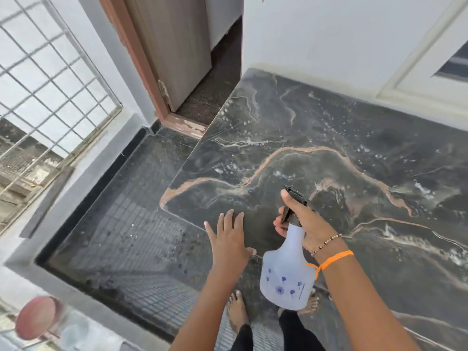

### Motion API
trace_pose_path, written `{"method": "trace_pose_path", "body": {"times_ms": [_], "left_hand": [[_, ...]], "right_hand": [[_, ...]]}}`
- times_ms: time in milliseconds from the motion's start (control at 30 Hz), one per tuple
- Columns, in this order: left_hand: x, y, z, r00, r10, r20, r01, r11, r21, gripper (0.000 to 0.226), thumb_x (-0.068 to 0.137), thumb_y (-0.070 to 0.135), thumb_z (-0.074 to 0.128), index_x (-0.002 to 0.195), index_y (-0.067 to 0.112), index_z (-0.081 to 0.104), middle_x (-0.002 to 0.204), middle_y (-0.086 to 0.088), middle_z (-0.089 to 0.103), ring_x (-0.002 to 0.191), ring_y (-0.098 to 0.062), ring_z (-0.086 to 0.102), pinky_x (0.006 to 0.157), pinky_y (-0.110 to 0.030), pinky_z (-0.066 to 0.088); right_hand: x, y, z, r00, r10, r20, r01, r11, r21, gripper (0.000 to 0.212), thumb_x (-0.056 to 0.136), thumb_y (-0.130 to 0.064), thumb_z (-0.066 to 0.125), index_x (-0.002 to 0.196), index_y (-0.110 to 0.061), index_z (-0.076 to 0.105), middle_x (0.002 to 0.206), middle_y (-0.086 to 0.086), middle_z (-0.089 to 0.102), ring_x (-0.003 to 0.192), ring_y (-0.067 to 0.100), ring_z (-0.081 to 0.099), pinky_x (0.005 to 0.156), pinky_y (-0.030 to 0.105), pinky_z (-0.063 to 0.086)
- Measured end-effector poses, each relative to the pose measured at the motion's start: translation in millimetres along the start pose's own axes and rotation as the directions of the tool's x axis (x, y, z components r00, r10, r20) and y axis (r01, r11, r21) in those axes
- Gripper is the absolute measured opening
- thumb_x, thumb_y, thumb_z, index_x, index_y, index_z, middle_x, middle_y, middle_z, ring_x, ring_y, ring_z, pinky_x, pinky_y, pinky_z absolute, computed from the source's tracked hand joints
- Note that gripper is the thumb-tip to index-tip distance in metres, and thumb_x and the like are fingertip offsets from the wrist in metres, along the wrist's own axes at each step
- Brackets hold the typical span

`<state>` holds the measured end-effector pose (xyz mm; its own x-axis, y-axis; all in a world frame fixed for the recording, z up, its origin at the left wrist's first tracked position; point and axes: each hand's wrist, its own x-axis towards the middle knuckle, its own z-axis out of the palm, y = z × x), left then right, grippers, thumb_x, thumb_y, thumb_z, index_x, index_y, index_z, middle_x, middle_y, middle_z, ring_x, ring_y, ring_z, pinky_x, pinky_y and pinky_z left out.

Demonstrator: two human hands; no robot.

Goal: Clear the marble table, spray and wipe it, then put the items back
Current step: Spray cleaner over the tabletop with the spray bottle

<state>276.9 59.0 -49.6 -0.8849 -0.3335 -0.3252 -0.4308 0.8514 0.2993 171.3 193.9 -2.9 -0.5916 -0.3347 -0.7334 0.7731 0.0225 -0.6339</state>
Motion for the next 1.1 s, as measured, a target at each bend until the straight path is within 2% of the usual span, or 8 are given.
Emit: {"method": "trace_pose_path", "body": {"times_ms": [200,267,433,500,667,833,967,1100], "left_hand": [[4,43,14,0.934,0.339,0.111,-0.342,0.94,0.011,0.087,0.078,0.034,0.07,0.146,0.024,0.017,0.157,0.001,0.01,0.146,-0.021,-0.001,0.112,-0.055,-0.012],[1,55,18,0.921,0.359,0.154,-0.372,0.926,0.062,0.088,0.077,0.036,0.071,0.146,0.024,0.018,0.156,0.001,0.012,0.146,-0.023,0.001,0.113,-0.054,-0.011],[4,58,20,0.929,0.333,0.16,-0.355,0.926,0.132,0.09,0.073,0.044,0.072,0.144,0.028,0.02,0.156,0.006,0.014,0.146,-0.021,0.002,0.112,-0.055,-0.012],[3,58,19,0.929,0.333,0.16,-0.355,0.924,0.143,0.09,0.074,0.044,0.072,0.144,0.028,0.019,0.156,0.007,0.014,0.147,-0.02,0.002,0.112,-0.055,-0.012],[-2,78,22,0.922,0.337,0.188,-0.367,0.917,0.155,0.091,0.076,0.044,0.07,0.146,0.024,0.016,0.158,-0.002,0.007,0.146,-0.024,-0.004,0.111,-0.057,-0.013],[-19,132,45,0.798,0.552,0.243,-0.585,0.806,0.09,0.09,0.077,0.036,0.071,0.146,0.024,0.016,0.158,0.001,0.007,0.146,-0.023,-0.007,0.111,-0.054,-0.015],[-36,176,70,0.728,0.598,0.335,-0.664,0.736,0.129,0.092,0.078,0.033,0.071,0.147,0.023,0.013,0.158,-0.001,0.006,0.146,-0.024,-0.006,0.111,-0.053,-0.015],[-44,192,82,0.791,0.524,0.317,-0.595,0.78,0.195,0.091,0.075,0.036,0.073,0.146,0.025,0.016,0.157,0.001,0.01,0.146,-0.022,0.0,0.112,-0.053,-0.012]], "right_hand": [[-31,18,-54,0.988,-0.094,-0.121,0.111,0.983,0.145,0.026,0.073,-0.035,0.067,0.061,-0.013,0.061,0.056,0.002,0.062,0.075,0.017,0.065,0.059,0.031,0.057],[-40,20,-66,0.981,-0.072,-0.18,0.102,0.982,0.16,0.028,0.069,-0.038,0.067,0.062,-0.012,0.059,0.052,0.001,0.062,0.067,0.014,0.065,0.06,0.029,0.056],[-47,24,-87,0.927,0.013,-0.376,0.089,0.963,0.254,0.034,0.078,-0.039,0.069,0.064,-0.011,0.055,0.044,-0.002,0.055,0.04,0.011,0.052,0.042,0.017,0.049],[-49,26,-97,0.922,0.016,-0.386,0.108,0.948,0.298,0.033,0.077,-0.039,0.07,0.062,-0.013,0.057,0.044,-0.003,0.055,0.037,0.01,0.051,0.041,0.017,0.048],[-64,34,-122,0.962,-0.042,-0.27,0.147,0.912,0.382,0.029,0.07,-0.037,0.069,0.056,-0.014,0.061,0.052,0.001,0.059,0.052,0.013,0.062,0.054,0.027,0.054],[-91,47,-166,0.932,-0.062,-0.356,0.216,0.886,0.411,0.039,0.086,-0.034,0.06,0.051,-0.015,0.06,0.052,-0.001,0.059,0.071,0.016,0.062,0.068,0.033,0.051],[-115,50,-204,0.899,0.006,-0.438,0.209,0.874,0.439,0.039,0.081,-0.039,0.065,0.053,-0.012,0.058,0.045,-0.001,0.055,0.044,0.012,0.056,0.049,0.022,0.054],[-129,59,-242,0.869,0.041,-0.493,0.207,0.876,0.437,0.034,0.08,-0.035,0.068,0.061,-0.01,0.055,0.045,0.001,0.054,0.039,0.013,0.051,0.04,0.019,0.048]]}}
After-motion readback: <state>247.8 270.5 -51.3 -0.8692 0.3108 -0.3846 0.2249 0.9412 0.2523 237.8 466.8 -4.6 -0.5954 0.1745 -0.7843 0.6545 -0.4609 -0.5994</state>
